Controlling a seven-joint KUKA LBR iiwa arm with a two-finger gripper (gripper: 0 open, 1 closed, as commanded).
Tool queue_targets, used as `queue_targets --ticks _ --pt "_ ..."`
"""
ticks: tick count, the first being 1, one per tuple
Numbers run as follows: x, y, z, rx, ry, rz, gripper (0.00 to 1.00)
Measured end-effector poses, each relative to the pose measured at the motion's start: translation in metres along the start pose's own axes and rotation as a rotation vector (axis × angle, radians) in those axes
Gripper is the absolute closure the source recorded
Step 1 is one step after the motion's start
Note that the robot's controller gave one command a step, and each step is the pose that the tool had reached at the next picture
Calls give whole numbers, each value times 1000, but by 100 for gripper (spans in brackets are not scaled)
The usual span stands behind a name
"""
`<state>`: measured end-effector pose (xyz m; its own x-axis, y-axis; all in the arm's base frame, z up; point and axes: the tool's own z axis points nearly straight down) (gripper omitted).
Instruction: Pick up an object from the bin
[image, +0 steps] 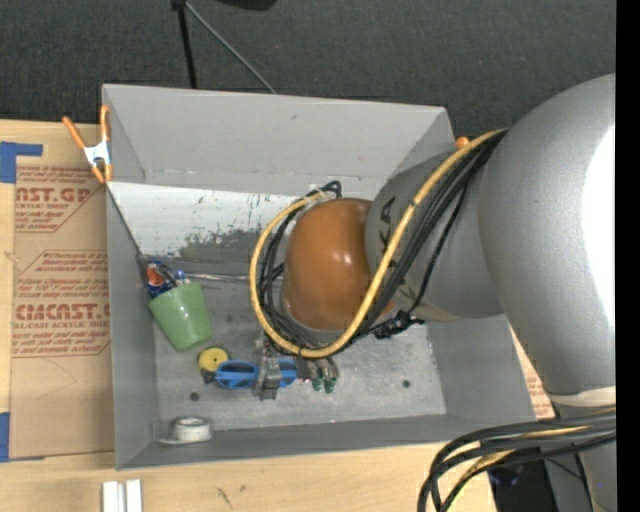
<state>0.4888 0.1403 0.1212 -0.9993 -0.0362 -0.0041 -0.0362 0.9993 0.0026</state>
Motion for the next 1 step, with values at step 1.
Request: queue_targets --ticks 1 --pt "-1 1 -30 0 1 -1 100"
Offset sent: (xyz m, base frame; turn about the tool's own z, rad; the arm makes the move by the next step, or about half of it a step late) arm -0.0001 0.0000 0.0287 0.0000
